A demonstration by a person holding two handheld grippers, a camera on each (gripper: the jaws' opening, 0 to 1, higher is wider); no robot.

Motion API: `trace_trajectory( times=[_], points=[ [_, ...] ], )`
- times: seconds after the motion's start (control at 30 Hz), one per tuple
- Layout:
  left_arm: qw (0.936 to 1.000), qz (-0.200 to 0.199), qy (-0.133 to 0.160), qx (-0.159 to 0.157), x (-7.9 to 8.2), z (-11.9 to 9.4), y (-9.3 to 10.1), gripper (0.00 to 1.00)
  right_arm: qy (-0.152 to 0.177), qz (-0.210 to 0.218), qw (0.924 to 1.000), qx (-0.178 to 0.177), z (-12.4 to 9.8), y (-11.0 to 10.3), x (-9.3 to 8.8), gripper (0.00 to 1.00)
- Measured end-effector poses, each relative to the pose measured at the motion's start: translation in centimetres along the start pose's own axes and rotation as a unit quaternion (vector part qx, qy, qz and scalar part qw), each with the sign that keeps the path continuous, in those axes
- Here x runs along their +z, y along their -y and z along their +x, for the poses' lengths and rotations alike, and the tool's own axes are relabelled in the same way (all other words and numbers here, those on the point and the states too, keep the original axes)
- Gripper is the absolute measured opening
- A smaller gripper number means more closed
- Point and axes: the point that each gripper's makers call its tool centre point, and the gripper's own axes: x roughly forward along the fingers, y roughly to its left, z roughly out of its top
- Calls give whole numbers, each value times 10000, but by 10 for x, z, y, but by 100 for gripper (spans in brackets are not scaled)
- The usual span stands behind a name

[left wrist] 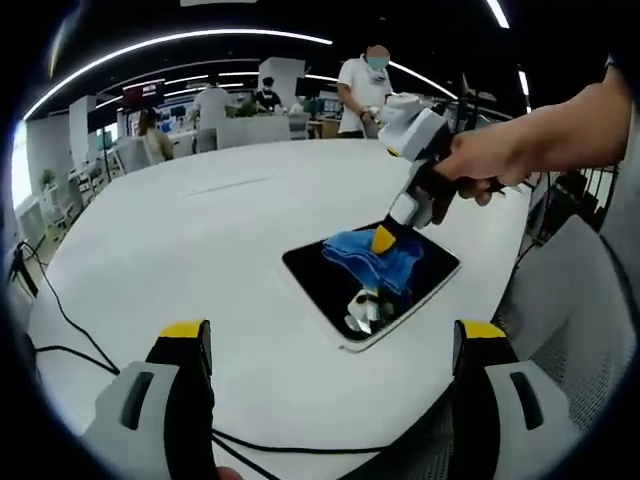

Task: Wipe the mirror surface with the cleaning cloth until all visible marks leave the cleaned area.

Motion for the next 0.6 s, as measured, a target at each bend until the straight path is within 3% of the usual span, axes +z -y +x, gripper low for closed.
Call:
trace_trajectory(
  times=[0.6],
  points=[
    [9999, 12, -126, -14, -5, 2, 1, 99, -20, -220, 9997, -77, 9, 10, 29, 0]
  ],
)
